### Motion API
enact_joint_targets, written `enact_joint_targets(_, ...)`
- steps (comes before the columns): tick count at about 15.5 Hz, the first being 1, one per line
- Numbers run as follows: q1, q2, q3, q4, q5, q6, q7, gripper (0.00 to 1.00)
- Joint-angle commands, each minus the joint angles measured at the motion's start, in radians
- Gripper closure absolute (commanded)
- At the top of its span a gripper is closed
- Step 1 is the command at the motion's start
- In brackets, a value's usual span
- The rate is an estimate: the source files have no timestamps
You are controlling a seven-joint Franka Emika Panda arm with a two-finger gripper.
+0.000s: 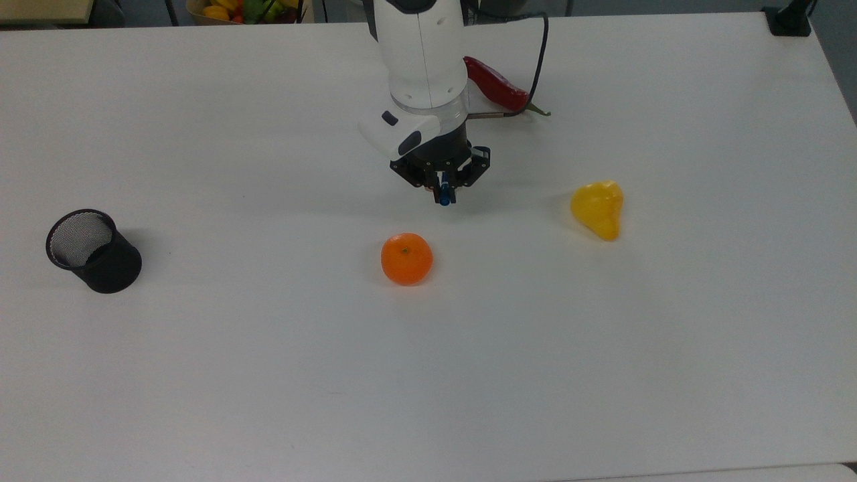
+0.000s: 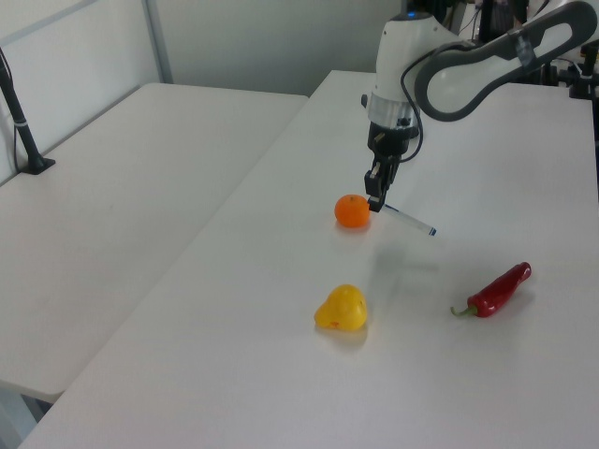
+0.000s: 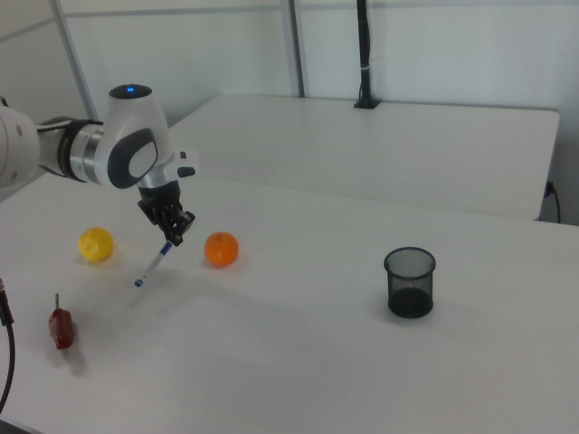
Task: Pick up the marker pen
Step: 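Carry the marker across the table beside the orange, then lower the marker onto the table and open the gripper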
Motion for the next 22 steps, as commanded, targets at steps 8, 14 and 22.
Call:
enact_joint_targets(8, 0.045, 0.027, -0.003, -0.115, 0.007, 0.194, -0.008, 0.98)
enact_joint_targets(14, 0.046, 0.047, -0.003, -0.119, 0.001, 0.225, -0.008, 0.84)
enact_joint_targets(22, 0.046, 0.041, -0.003, -0.108, 0.003, 0.215, 0.003, 0.17)
